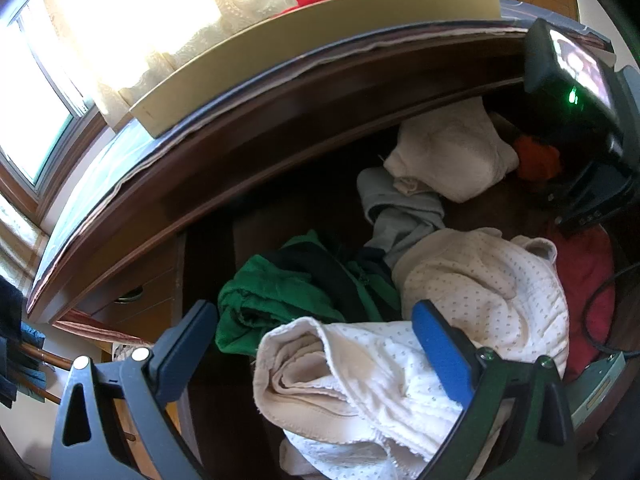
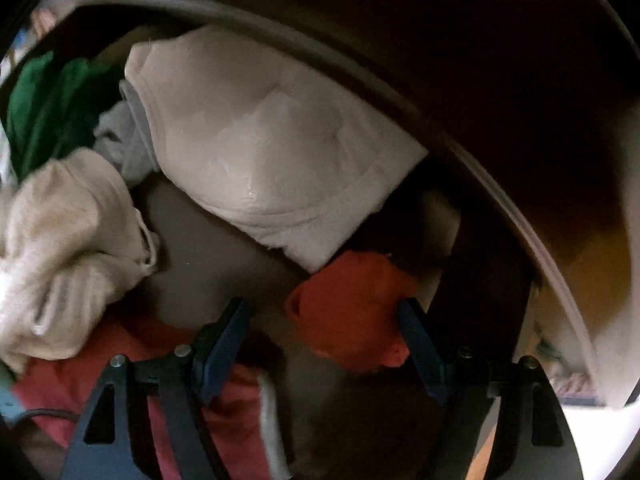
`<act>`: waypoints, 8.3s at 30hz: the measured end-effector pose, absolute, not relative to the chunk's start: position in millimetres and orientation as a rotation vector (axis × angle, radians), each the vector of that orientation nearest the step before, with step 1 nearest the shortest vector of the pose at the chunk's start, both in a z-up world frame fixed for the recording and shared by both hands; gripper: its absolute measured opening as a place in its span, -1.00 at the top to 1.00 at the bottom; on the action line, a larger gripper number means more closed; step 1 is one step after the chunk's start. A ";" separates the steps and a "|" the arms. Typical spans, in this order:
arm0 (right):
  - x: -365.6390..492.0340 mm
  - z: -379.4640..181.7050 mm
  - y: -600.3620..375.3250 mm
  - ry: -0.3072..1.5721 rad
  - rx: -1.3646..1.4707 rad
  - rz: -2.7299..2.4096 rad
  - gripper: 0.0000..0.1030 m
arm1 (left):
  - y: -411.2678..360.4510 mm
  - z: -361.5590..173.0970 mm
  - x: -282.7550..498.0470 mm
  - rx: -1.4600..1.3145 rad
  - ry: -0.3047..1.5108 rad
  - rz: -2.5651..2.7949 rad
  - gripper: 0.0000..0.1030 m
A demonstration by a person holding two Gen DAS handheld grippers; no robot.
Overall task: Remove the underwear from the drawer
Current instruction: 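Move the right tool back down into the drawer toward the small red bundle, then close the right gripper on the small red bundle and lift it, then carry the small red bundle with the right gripper over the tray, then open the right gripper to drop the red bundle into the tray, then lower the right tool into the drawer toward the dark red garment, then close the right gripper on the dark red garment, then lift the dark red garment with the right gripper over the tray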
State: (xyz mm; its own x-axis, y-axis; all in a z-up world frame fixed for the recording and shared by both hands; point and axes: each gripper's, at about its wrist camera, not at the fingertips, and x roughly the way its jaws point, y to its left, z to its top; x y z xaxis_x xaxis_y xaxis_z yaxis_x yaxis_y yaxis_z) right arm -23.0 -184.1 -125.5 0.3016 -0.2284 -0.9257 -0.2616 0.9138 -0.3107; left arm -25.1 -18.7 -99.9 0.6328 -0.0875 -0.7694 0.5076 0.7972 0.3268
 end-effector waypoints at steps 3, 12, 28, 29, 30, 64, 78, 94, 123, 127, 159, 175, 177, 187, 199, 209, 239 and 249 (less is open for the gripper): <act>-21.8 -131.1 -176.4 1.281 -0.506 0.038 -0.52 | -19.4 -100.4 -24.6 0.560 0.823 -0.363 -0.94; -21.7 -134.1 -193.7 1.310 -0.442 0.042 0.01 | -18.3 -104.6 -22.8 0.560 0.816 -0.362 -0.93; -72.9 -83.1 -230.7 1.148 -0.060 0.095 0.47 | -16.4 -101.9 -22.2 0.552 0.818 -0.351 -0.93; -80.0 -74.3 -230.3 1.118 -0.040 0.099 0.47 | -16.8 -101.6 -21.5 0.552 0.817 -0.346 -0.93; -85.2 -67.7 -231.1 1.100 -0.027 0.101 0.47 | -16.0 -101.4 -20.5 0.547 0.819 -0.340 -0.93; -45.3 93.9 -161.5 0.687 -0.266 0.051 0.47 | -9.2 -100.7 -14.2 0.502 0.847 -0.286 -0.89; 61.3 101.0 -172.9 0.739 -0.204 0.040 0.47 | -8.6 -101.3 -12.4 0.482 0.858 -0.288 -0.89; 146.5 48.3 -159.7 0.911 -0.185 -0.015 0.47 | -10.0 -103.9 -8.7 0.471 0.886 -0.253 -0.89; 99.5 63.8 -162.6 0.850 -0.057 0.092 -0.47 | -9.4 -104.1 -9.7 0.483 0.883 -0.249 -0.89; 68.4 76.2 -169.6 0.797 -0.042 0.096 -0.47 | -9.5 -103.8 -9.7 0.484 0.884 -0.246 -0.89; -129.1 -32.1 -221.4 1.019 0.128 0.051 -0.47 | -9.4 -92.9 -20.3 0.483 0.794 -0.256 -0.88; -111.5 -77.0 -215.8 1.236 0.159 0.115 -0.47 | 5.9 -76.9 -11.6 0.500 0.690 -0.252 -0.87; -108.9 -82.3 -212.7 1.256 0.154 0.130 -0.47 | 10.8 -75.5 -10.0 0.478 0.686 -0.246 -0.87; -97.7 -91.1 -205.1 1.310 0.081 0.111 -0.47 | 24.9 -72.8 -7.4 0.436 0.661 -0.200 -0.87; -74.7 -121.6 -197.4 1.440 0.084 0.178 -0.47 | 32.6 -82.8 -6.9 0.457 0.671 -0.177 -0.87; -67.5 -134.1 -192.2 1.525 0.059 0.212 -0.48 | 32.8 -84.9 -5.9 0.461 0.677 -0.176 -0.87; -113.3 -76.6 -202.8 1.153 0.220 0.131 0.45 | 35.0 -87.4 0.3 0.443 0.708 -0.185 -0.87; -130.8 -3.3 -214.3 0.966 0.154 0.076 0.53 | 35.2 -87.6 -0.2 0.437 0.711 -0.185 -0.87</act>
State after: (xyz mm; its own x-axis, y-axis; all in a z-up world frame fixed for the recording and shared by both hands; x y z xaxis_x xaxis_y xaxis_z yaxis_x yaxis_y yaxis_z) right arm -130.8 -214.3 -3.3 0.5668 0.1331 -0.8130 0.0042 0.9864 0.1644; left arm -0.2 35.2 -87.6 0.7464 -0.0172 -0.6653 0.3095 0.8939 0.3241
